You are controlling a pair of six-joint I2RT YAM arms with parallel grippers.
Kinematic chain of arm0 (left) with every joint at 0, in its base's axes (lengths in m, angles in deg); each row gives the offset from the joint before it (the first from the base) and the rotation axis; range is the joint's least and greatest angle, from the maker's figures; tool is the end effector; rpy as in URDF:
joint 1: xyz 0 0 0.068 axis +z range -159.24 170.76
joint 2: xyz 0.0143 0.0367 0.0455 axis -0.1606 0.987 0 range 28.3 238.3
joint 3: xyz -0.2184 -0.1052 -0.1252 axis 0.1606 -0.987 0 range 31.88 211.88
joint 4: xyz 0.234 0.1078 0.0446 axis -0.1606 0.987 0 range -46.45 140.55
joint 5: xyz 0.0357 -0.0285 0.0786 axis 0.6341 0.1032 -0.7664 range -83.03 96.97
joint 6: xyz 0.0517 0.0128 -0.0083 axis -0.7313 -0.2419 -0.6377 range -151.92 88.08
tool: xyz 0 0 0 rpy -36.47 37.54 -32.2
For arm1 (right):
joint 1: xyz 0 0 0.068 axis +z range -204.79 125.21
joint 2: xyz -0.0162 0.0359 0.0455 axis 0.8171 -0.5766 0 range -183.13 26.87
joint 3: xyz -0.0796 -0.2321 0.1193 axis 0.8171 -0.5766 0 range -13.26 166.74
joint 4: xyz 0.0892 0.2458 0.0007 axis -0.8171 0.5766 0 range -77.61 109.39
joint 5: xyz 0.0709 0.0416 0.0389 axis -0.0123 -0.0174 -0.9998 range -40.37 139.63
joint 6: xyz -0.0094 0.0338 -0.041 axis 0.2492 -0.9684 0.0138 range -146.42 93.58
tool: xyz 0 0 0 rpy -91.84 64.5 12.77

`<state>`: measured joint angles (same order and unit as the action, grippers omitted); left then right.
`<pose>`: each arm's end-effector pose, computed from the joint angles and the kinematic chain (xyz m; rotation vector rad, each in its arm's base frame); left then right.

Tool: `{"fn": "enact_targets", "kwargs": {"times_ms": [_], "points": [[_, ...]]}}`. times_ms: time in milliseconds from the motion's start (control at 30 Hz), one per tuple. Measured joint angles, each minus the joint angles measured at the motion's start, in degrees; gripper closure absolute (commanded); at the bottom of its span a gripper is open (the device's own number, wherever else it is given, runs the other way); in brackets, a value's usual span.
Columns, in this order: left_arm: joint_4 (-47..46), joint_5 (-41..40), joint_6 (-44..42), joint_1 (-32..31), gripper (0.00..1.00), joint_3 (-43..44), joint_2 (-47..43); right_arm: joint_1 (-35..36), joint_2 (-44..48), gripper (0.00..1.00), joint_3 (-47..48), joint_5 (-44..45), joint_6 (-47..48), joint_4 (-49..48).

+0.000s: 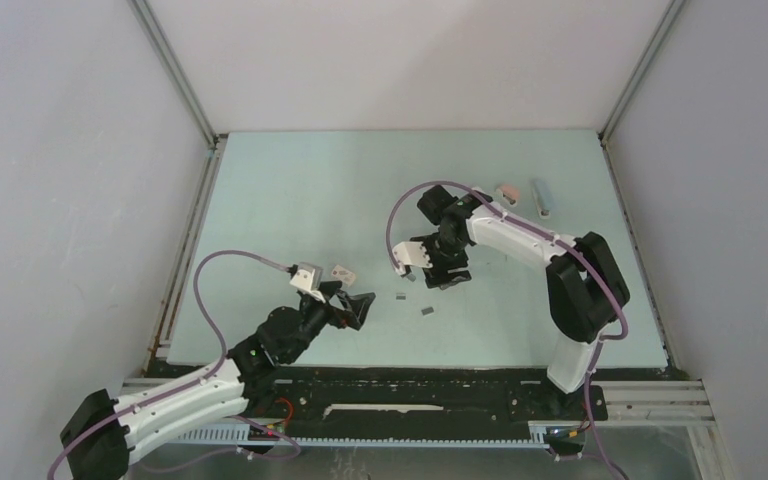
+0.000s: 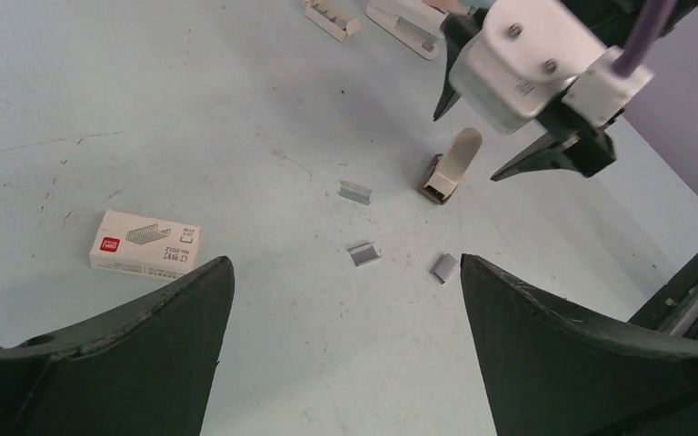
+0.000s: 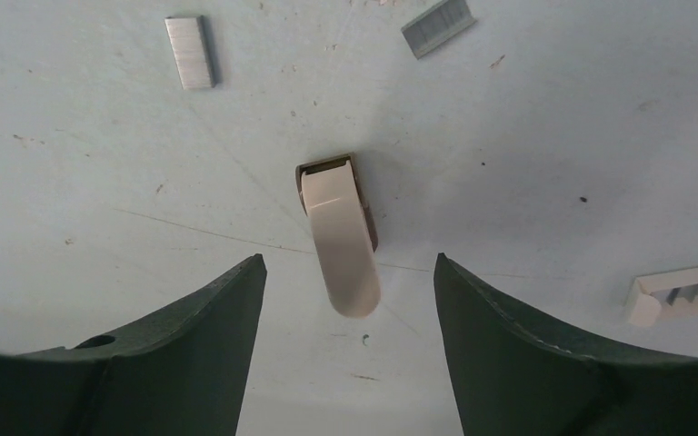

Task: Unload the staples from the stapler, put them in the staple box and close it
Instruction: Pick up the stapler from the center of the board.

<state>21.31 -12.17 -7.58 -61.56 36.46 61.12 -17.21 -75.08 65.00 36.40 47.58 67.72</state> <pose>0.1007 -0.1110 0.1824 0.1609 1.7148 -0.7257 0.2674 0.2162 0.2216 -2.3992 1.5923 0.2308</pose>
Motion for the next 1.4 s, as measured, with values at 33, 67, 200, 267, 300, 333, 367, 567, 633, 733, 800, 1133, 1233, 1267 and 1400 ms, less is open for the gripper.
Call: {"fn": "enact_targets", "kwargs": {"times_ms": [33,67,200,267,300,333,367,567,633,733,800,1133,1233,1267,1400], "points": [[0.22,0.00,0.17,0.00,0.00,-0.02,-0.33,0.02,-0.85,0.27,0.13,0.74,0.00,-0.02],[0.35,0.00,0.26,0.00,0.00,-0.09,-0.72,0.02,-1.42,0.29,0.13,1.18,0.02,-0.04],[0.72,-0.02,0.63,0.00,0.00,-0.37,-2.08,0.02,-2.97,0.32,0.13,3.13,0.02,-0.02],[0.70,-0.04,0.72,0.00,0.00,-0.83,-2.51,0.02,-3.19,0.35,0.11,4.02,0.07,-0.24],[0.79,-0.04,0.74,0.00,0.00,-0.98,-2.56,0.02,-3.21,0.36,0.07,4.33,0.09,-0.52],[0.85,-0.04,0.76,0.00,0.00,-1.05,-2.56,0.02,-3.26,0.38,0.00,4.68,0.09,-0.92],[0.98,-0.04,0.81,0.00,0.00,-1.05,-2.51,0.02,-3.30,0.40,-0.02,4.96,0.13,-1.22],[0.98,-0.02,1.27,0.00,0.00,-1.05,-2.45,0.02,-4.26,0.47,-0.76,6.14,0.17,-2.86],[0.98,-0.02,1.36,0.00,0.00,-1.05,-2.45,0.02,-4.31,0.53,-1.49,6.36,0.22,-3.08],[0.94,-0.02,1.62,0.00,0.00,-1.05,-2.25,0.02,-4.31,0.65,-2.03,6.45,0.20,-3.39],[0.94,-0.02,1.73,0.00,0.00,-1.05,-1.88,0.02,-4.31,0.72,-2.12,6.51,0.22,-3.41],[-1.03,0.92,2.69,0.00,0.00,-1.05,1.22,-0.83,-3.74,1.00,-2.51,5.18,-3.32,-4.04],[-4.13,2.69,2.62,0.00,0.00,-1.05,4.07,-2.16,-1.49,1.00,-3.19,3.15,-6.51,-4.76],[-5.62,3.48,2.56,0.00,0.00,-1.05,5.55,-2.97,0.02,1.00,-3.98,1.97,-7.82,-5.57],[-11.17,7.85,1.57,0.22,0.00,-0.79,13.14,-7.52,6.80,1.00,-7.61,-2.54,-11.82,-7.78]]}}
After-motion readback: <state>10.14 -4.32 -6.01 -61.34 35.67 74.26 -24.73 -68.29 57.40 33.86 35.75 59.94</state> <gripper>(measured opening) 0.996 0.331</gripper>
